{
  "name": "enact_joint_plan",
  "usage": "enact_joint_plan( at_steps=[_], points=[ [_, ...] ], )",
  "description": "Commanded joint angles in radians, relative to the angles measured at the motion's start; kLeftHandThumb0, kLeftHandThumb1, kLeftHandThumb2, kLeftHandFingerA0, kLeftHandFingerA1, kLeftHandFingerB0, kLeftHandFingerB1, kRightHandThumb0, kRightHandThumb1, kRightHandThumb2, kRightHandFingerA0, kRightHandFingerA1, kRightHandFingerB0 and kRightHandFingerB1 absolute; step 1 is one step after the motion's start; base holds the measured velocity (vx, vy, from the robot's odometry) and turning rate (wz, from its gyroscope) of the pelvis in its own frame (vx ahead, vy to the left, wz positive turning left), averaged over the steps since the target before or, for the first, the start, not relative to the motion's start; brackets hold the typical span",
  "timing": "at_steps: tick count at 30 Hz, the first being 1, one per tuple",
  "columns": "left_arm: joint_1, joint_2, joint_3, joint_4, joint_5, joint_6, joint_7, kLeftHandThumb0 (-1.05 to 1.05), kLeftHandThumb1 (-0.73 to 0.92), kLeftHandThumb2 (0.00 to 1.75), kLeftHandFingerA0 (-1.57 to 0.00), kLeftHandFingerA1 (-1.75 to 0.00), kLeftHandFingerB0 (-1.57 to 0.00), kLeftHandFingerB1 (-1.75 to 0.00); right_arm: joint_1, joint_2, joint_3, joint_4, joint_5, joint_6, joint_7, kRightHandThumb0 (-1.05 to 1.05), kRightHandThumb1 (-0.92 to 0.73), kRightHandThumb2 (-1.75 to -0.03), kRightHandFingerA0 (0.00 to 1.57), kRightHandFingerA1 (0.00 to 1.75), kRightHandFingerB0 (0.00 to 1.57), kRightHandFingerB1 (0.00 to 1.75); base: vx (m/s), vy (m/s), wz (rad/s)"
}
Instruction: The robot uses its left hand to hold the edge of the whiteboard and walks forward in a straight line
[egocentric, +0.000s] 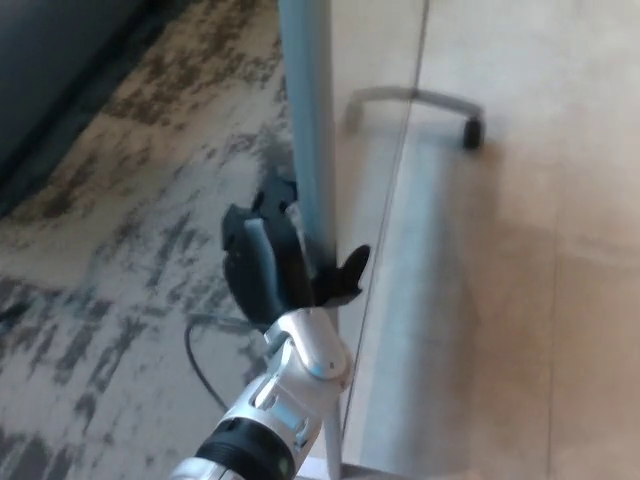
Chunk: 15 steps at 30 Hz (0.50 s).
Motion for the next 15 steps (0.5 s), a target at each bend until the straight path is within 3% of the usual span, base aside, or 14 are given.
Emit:
enact_joint_plan(
  at_steps=[1, 5, 7, 8, 9, 13, 15],
  points=[
    [-0.098, -0.021, -0.001, -0.005, 0.044, 0.008, -0.002, -0.21, 0.49, 1.03, -0.97, -1.53, -0.98, -1.42, 0.012, -0.009, -0.010, 0.008, 0.008, 0.003, 0.011, -0.41, -0.59, -0.58, 0.59, 0.63, 0.48, 0.35, 0.27, -0.012, -0.05],
    [-0.091, -0.013, -0.011, -0.014, 0.050, 0.010, -0.011, -0.24, 0.51, 1.02, -1.00, -1.48, -0.97, -1.36, 0.019, -0.010, -0.005, 0.003, -0.003, -0.041, -0.008, -0.32, -0.56, -0.56, 0.67, 0.62, 0.50, 0.37, 0.26, -0.143, 0.16],
    [-0.092, -0.012, -0.015, -0.013, 0.053, 0.010, -0.007, -0.18, 0.48, 1.00, -0.96, -1.53, -0.97, -1.41, 0.016, -0.010, -0.002, 0.004, -0.007, -0.022, -0.011, -0.39, -0.58, -0.58, 0.63, 0.65, 0.50, 0.36, 0.26, -0.378, 0.74],
    [-0.092, -0.012, -0.016, -0.014, 0.053, 0.006, -0.008, -0.18, 0.48, 1.00, -0.96, -1.53, -0.97, -1.41, 0.015, -0.009, -0.003, 0.003, -0.005, -0.014, -0.012, -0.39, -0.58, -0.58, 0.63, 0.65, 0.50, 0.36, 0.42, -0.376, 1.89],
    [-0.093, -0.012, -0.015, -0.018, 0.051, 0.009, -0.015, -0.23, 0.49, 1.03, -1.00, -1.48, -0.97, -1.36, 0.010, -0.010, -0.005, 0.005, -0.001, -0.003, 0.003, -0.41, -0.60, -0.58, 0.55, 0.60, 0.48, 0.35, 0.52, -0.187, 0.81],
    [-0.091, -0.009, -0.017, -0.022, 0.060, 0.009, -0.012, -0.16, 0.46, 1.00, -0.96, -1.52, -0.97, -1.39, 0.005, -0.006, -0.015, 0.009, 0.009, 0.006, 0.015, -0.40, -0.58, -0.58, 0.58, 0.58, 0.49, 0.36, 0.41, -0.202, 0.61],
    [-0.100, -0.008, -0.020, -0.012, 0.067, 0.005, -0.001, -0.16, 0.47, 1.00, -1.02, -1.50, -0.95, -1.37, 0.010, -0.013, 0.004, 0.006, -0.019, -0.010, -0.019, -0.39, -0.58, -0.58, 0.64, 0.64, 0.50, 0.36, 0.25, -0.157, 0.18]
  ],
)
